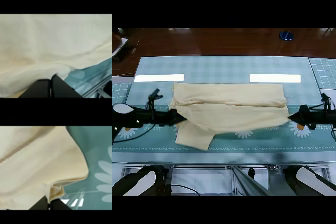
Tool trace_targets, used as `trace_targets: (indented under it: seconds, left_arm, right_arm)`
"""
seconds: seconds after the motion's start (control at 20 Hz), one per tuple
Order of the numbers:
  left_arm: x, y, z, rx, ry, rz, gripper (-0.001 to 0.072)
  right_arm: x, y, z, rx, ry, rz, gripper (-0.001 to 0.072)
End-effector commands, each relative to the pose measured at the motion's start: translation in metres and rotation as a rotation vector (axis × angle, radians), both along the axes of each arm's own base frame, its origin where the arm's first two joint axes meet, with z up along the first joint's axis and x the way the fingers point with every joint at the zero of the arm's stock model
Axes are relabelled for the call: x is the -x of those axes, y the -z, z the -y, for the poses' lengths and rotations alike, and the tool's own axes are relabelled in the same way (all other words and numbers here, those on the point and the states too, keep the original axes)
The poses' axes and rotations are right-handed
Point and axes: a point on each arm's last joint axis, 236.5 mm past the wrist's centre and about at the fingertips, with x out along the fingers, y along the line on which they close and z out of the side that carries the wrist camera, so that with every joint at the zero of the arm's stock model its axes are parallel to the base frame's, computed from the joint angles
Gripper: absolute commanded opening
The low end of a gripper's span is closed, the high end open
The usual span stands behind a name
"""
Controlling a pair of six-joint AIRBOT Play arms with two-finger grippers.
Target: Fold the shirts.
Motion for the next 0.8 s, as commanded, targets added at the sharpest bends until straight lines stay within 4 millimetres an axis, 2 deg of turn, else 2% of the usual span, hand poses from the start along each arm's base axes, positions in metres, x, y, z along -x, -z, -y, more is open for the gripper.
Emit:
trace_targets:
  seconds: [0.0,0.1,0.2,0.45,0.55,0.75]
  left_arm:
    - [-0.051,-0.046,-0.015,-0.035,-0.034,0.149,0.0031]
    - [-0.078,-0.052,-0.024,-0.069,-0.077,0.193,0.003]
    - [-0.101,-0.049,-0.028,-0.079,-0.105,0.188,0.003]
    - [-0.152,-0.029,-0.034,-0.045,-0.119,0.113,0.0031]
    - [-0.161,-0.019,-0.029,-0.017,-0.073,0.068,0.0032]
    - [-0.187,-0.002,-0.029,-0.01,-0.055,0.052,0.0031]
  right_arm:
    - [-0.042,-0.034,0.005,0.074,-0.028,0.104,0.0016]
    - [-0.069,-0.041,-0.006,0.055,-0.035,0.139,0.0016]
    - [-0.095,-0.04,-0.014,0.048,-0.06,0.155,0.0016]
    - [-0.154,-0.03,-0.01,0.0,-0.031,0.151,0.0016]
    - [-0.172,-0.027,-0.009,-0.029,-0.027,0.168,0.0016]
    - [-0.189,-0.001,-0.001,-0.024,0.005,0.162,0.0017]
